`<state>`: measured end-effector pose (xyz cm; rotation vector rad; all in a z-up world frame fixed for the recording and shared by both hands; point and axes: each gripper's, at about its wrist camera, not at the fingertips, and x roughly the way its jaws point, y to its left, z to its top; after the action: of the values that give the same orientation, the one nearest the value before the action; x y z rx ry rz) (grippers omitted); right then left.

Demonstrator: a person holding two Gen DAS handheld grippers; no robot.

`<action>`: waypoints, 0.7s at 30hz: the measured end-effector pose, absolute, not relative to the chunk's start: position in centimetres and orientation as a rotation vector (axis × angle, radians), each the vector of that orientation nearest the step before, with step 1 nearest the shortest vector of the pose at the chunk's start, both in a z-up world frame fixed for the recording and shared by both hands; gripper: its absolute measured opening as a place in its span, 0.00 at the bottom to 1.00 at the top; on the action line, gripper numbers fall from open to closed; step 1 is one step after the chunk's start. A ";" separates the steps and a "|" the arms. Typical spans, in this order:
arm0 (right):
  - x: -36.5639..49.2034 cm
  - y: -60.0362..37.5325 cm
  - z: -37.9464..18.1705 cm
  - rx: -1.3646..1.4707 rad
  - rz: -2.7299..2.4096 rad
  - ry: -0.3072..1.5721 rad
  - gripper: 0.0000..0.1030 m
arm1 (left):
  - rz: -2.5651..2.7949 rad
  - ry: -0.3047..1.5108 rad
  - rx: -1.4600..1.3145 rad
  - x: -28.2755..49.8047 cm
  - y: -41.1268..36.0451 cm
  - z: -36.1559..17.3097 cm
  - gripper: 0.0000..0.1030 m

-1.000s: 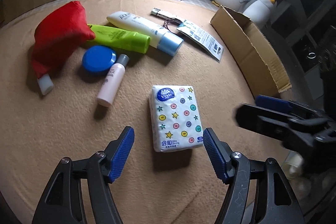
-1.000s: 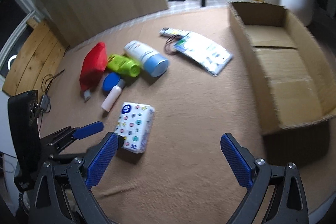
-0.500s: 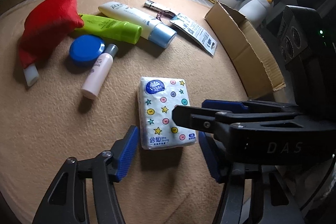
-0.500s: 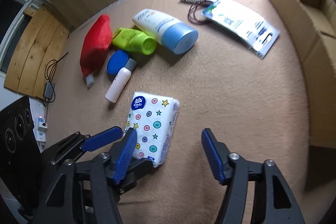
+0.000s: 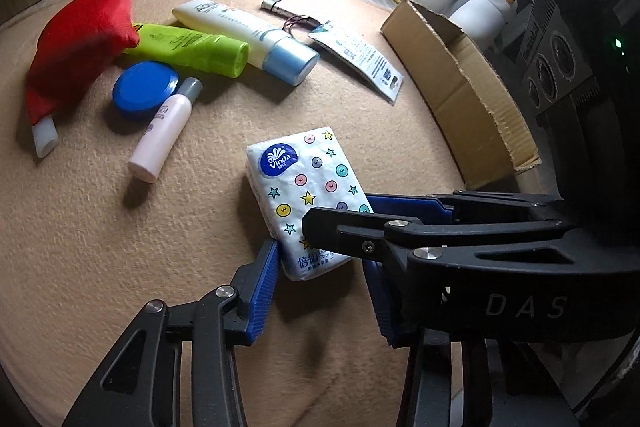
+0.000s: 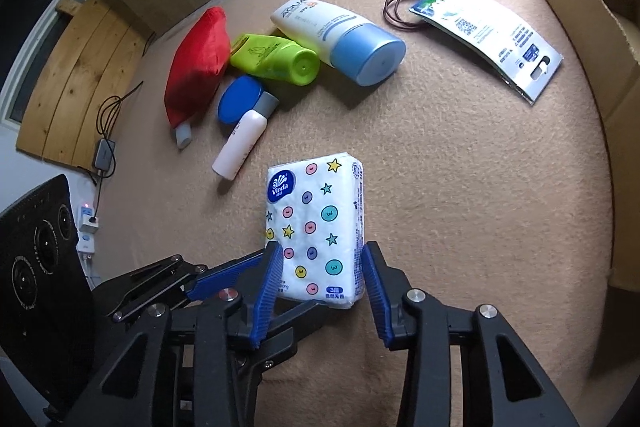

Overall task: Organize objects
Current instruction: 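Carry the tissue pack with the left tool into the cardboard box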

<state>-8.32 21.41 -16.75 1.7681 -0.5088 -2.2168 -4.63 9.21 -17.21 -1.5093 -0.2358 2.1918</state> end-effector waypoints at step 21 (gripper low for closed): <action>-5.2 32.4 -8.3 1.564 -2.492 -0.529 0.36 | 2.178 -0.114 -1.237 -6.5 23.1 -8.4 0.45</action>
<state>-5.21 32.45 -8.34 1.5642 -0.5287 -2.4916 -6.49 23.13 -8.38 -1.2374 -0.1140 2.1780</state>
